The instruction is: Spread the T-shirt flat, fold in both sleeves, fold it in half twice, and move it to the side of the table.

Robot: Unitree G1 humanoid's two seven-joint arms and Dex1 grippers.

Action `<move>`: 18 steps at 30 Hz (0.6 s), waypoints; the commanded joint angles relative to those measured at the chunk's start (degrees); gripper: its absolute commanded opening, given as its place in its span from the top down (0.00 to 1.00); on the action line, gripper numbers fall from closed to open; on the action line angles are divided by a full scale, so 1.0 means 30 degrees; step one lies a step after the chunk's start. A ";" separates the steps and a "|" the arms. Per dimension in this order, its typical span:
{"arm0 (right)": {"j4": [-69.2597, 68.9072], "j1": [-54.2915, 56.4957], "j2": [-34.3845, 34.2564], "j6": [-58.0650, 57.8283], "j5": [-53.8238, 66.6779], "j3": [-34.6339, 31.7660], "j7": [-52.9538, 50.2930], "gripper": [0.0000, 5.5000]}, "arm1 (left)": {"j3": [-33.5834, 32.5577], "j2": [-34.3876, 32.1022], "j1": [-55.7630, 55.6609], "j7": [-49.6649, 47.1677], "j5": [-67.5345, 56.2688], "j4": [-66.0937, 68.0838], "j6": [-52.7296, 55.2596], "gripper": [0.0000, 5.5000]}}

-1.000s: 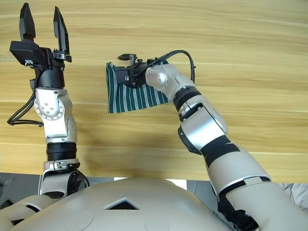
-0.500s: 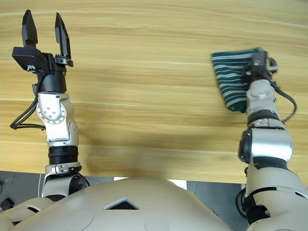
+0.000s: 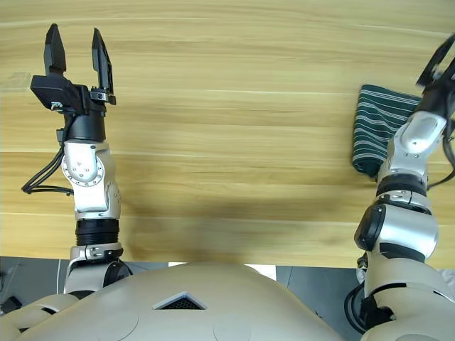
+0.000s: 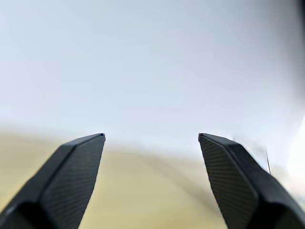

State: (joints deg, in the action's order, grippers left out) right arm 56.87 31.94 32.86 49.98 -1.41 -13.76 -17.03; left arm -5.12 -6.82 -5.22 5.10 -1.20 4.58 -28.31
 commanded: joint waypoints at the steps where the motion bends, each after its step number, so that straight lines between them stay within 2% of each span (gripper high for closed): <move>1: -0.6629 -0.1082 -0.2618 0.1089 0.0300 0.0851 0.0348 0.34 | 0.0106 0.0384 -0.0624 -0.0914 0.0871 -0.0155 -0.0035 0.45; 5: -0.8936 -0.3387 -0.6900 -0.0286 0.1260 0.4372 0.3047 0.34 | 0.1081 0.1498 -0.1012 -0.1616 0.1650 0.1107 0.0034 0.45; 7: -0.9139 -0.4812 -0.8300 -0.0581 0.2140 0.4838 0.3836 0.34 | 0.1720 0.1758 -0.0679 -0.1075 0.1426 0.1752 0.0019 0.45; 12: -0.9622 -0.6419 -0.8944 -0.1122 0.1692 0.4916 0.4865 0.34 | 0.2186 0.1631 0.0227 -0.0654 0.1422 0.1728 -0.0208 0.45; 18: -0.9445 -0.6623 -0.9560 -0.2864 0.0998 0.4969 0.5218 0.34 | 0.1264 0.1533 0.0245 -0.1200 0.0965 0.1802 -0.0137 0.45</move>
State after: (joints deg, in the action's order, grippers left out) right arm 28.13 12.21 4.75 43.49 2.82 0.91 -1.69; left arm -0.03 -1.69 -5.05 2.58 2.17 9.83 -28.87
